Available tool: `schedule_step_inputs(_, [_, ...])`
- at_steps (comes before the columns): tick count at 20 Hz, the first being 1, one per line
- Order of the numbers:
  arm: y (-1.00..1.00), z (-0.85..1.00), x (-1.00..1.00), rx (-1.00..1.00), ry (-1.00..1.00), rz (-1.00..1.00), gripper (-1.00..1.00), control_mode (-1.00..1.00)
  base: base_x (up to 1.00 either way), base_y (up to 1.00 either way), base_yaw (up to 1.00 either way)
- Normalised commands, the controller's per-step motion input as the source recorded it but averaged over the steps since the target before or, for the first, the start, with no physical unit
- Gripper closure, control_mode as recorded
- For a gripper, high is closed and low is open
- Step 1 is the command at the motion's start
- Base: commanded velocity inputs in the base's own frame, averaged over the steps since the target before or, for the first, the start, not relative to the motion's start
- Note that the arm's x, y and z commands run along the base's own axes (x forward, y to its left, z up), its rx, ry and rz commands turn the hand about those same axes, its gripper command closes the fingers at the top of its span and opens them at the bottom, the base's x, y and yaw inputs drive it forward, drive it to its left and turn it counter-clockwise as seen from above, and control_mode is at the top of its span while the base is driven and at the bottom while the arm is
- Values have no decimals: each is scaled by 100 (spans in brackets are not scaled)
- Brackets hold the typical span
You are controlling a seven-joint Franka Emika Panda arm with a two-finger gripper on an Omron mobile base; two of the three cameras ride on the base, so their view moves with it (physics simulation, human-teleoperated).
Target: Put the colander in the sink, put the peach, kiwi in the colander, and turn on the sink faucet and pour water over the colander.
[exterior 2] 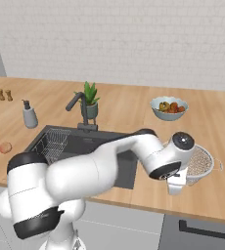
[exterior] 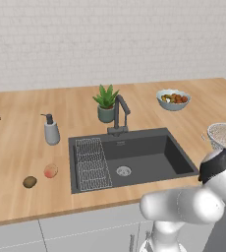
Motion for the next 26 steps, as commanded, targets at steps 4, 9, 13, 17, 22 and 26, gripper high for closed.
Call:
schedule_step_inputs(4, [-49,-20,6,13,-7,-15,-100,-100,0,0,0])
schedule_step_inputs(9, [-6,-21,25,2,-14,-5,-100,-100,0,0,0])
schedule_step_inputs(13, [0,-36,31,0,-8,0,-100,-100,0,0,0])
schedule_step_inputs(17, [0,-40,31,-6,-1,0,-100,-100,0,0,0])
schedule_step_inputs(22, [0,-40,23,-9,0,-1,-100,-100,0,0,0])
schedule_step_inputs(26, [15,-40,13,-12,0,-4,100,-100,0,0,0])
